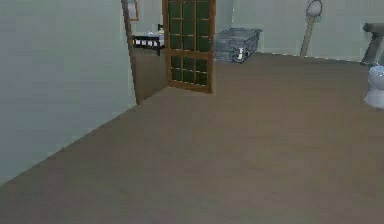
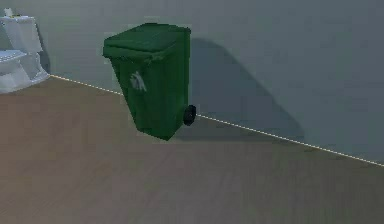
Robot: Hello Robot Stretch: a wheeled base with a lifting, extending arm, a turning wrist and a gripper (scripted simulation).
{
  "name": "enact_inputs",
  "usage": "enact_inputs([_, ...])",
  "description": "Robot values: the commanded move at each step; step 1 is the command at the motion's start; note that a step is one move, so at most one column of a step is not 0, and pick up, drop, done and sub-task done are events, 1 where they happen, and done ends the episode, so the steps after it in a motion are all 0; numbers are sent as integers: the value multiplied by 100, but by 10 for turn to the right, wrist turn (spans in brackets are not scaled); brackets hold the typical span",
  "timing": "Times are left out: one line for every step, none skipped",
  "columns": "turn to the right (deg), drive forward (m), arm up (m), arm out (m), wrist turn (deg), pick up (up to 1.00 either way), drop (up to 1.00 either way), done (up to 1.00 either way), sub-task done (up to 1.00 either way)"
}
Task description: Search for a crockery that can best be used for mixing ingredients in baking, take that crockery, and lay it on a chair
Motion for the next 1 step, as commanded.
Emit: enact_inputs([0,100,0,0,0,0,0,0,0])
